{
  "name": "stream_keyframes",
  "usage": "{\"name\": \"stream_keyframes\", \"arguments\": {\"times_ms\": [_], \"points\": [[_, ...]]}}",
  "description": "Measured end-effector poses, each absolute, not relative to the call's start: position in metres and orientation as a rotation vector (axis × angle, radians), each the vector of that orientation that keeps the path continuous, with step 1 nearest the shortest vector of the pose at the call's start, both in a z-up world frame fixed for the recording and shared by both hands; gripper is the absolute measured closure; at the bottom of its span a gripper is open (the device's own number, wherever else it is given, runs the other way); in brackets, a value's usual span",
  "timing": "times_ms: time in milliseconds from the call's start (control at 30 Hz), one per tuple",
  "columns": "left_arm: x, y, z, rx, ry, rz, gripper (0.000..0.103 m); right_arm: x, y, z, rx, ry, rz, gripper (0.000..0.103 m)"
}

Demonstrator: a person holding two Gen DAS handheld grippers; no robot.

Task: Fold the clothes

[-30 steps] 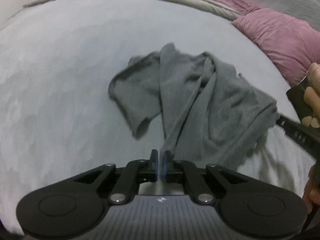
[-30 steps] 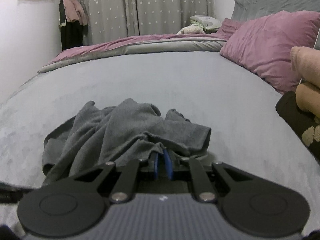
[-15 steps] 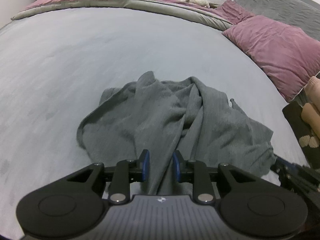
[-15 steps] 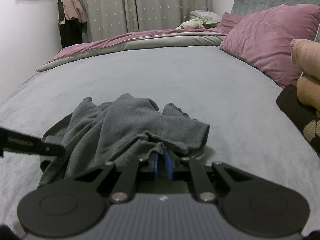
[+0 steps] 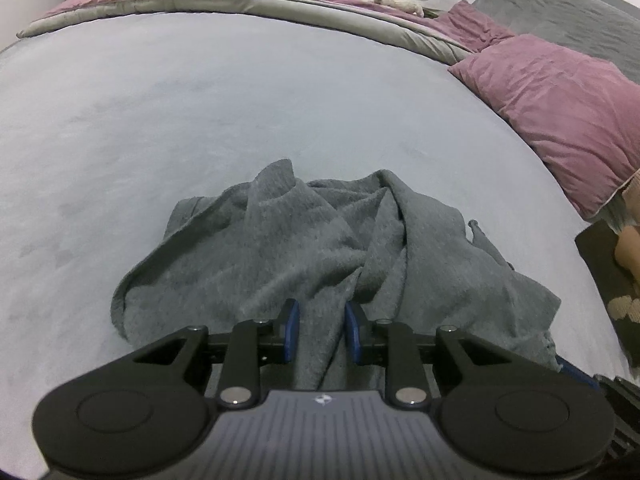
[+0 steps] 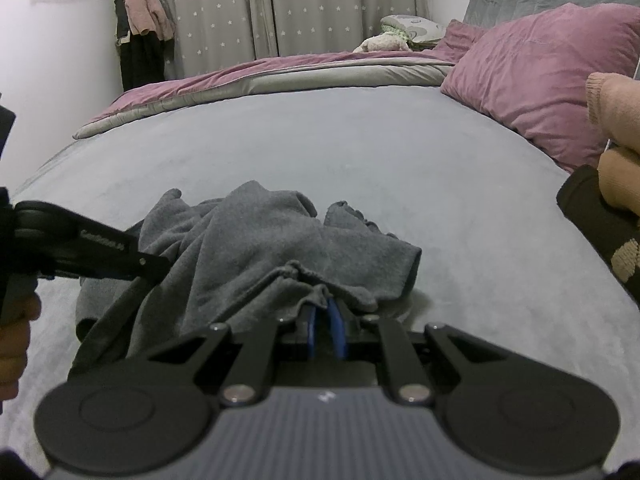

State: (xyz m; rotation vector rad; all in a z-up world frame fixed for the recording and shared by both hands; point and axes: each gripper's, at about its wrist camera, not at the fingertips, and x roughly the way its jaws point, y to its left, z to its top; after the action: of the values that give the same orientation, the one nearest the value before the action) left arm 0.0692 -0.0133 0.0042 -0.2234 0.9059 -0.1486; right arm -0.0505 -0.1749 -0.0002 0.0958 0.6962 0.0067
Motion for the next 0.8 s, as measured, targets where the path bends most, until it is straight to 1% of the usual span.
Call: {"name": "stream_keyframes", "arguments": {"times_ms": [67, 133, 167, 200, 567, 733, 800], "points": [[0.072, -0.013, 0.003, -0.227, 0.905, -0.144, 0.081, -0.049, -0.174, -0.001, 0.095, 0.700, 0.007, 0.093], [0.073, -0.012, 0.003, -0.229, 0.899, -0.135, 0.091, -0.048, -0.174, -0.001, 0.094, 0.703, 0.007, 0.093], [0.073, -0.011, 0.003, -0.233, 0.893, -0.132, 0.094, -0.048, -0.173, -0.002, 0.093, 0.703, 0.007, 0.093], [0.072, -0.009, 0.005, -0.240, 0.884, -0.131, 0.100, -0.047, -0.172, -0.002, 0.092, 0.703, 0.007, 0.093], [0.053, 0.031, 0.036, -0.310, 0.743, -0.007, 0.101, -0.042, -0.171, 0.009, 0.114, 0.664, 0.017, 0.093], [0.042, 0.063, 0.051, -0.367, 0.662, 0.077, 0.101, -0.045, -0.170, 0.023, 0.136, 0.599, 0.011, 0.093], [0.041, 0.077, 0.055, -0.400, 0.637, 0.107, 0.102, -0.048, -0.165, 0.031, 0.124, 0.557, 0.006, 0.094]]}}
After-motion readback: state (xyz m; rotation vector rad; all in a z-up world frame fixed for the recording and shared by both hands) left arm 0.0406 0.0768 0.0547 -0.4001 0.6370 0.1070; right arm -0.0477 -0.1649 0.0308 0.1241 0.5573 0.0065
